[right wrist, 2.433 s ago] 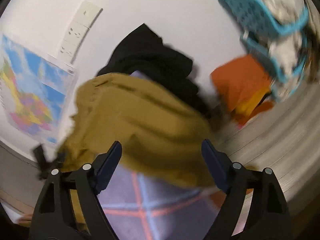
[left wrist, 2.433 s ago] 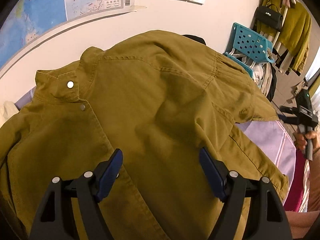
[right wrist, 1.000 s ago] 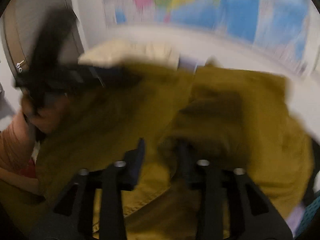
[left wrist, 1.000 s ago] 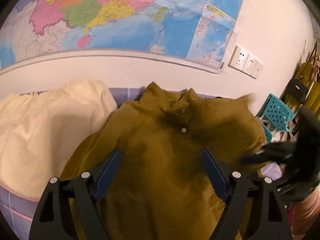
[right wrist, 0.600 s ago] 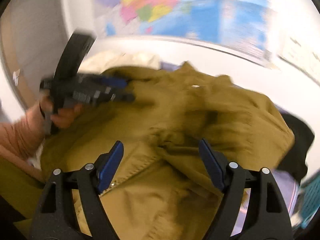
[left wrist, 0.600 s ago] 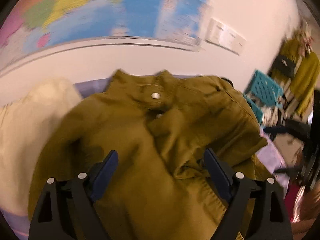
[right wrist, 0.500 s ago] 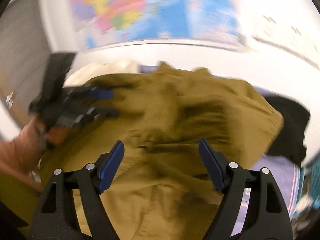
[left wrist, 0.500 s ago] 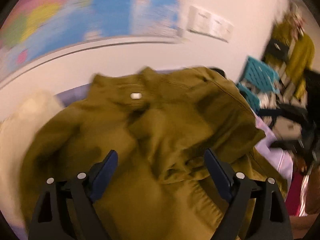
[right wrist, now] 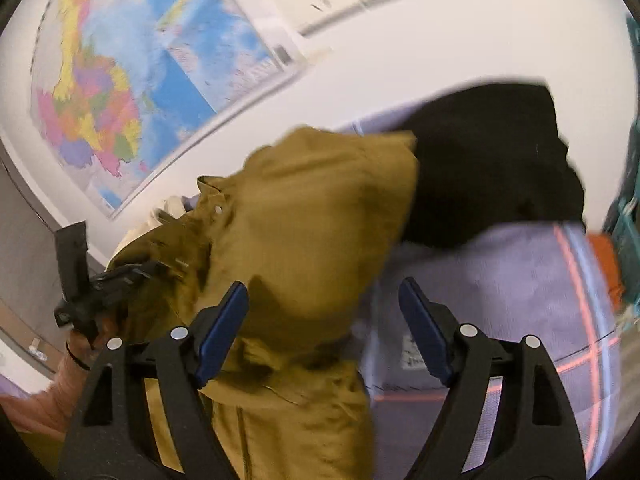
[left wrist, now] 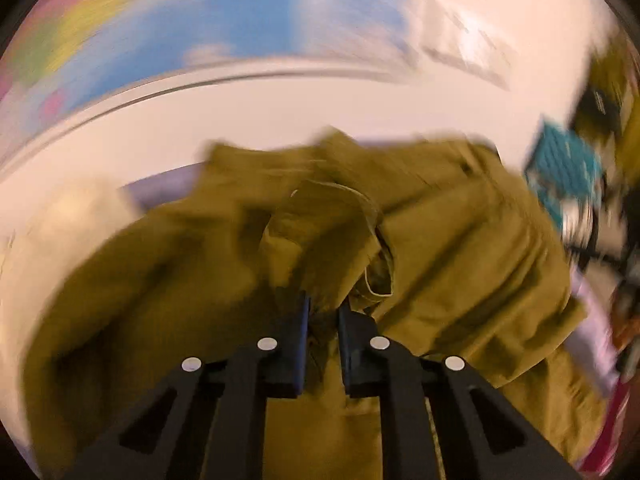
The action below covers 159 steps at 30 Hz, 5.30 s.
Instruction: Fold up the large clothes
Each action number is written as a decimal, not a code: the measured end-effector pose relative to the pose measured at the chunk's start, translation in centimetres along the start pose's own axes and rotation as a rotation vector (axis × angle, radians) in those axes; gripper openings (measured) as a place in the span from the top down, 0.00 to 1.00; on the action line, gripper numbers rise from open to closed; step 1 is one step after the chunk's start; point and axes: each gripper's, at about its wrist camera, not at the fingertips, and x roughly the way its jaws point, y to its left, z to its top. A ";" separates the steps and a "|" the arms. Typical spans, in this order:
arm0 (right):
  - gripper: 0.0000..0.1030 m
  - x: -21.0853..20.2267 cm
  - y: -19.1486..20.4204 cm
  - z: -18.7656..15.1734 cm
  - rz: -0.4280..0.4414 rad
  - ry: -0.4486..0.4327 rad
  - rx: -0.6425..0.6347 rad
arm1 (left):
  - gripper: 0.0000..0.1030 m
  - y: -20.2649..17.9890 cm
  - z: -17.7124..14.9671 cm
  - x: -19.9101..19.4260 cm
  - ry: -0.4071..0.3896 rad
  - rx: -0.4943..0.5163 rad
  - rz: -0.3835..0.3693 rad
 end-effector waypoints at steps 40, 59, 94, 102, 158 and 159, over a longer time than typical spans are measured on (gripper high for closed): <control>0.43 -2.3 1.5 2.4 -0.293 0.035 -0.204 | 0.58 3.3 -2.9 1.4 0.164 -0.111 -0.084; 0.37 11.9 11.0 -1.1 -0.132 0.292 -0.443 | 0.49 4.0 -4.8 -4.8 0.058 -0.039 0.096; 0.32 6.4 28.7 -8.1 0.582 0.260 -0.464 | 0.94 9.6 -6.0 -22.7 -0.095 -0.031 0.025; 0.17 6.2 29.3 -11.3 0.689 0.259 -0.453 | 0.91 4.7 -3.8 -16.6 0.038 0.010 -0.094; 0.62 -3.1 11.5 6.4 -0.164 0.203 -0.563 | 0.67 5.0 -4.8 -1.6 0.073 0.128 0.294; 0.38 -2.3 10.8 6.6 -0.189 0.223 -0.551 | 0.67 5.2 -4.8 -1.5 0.064 0.113 0.301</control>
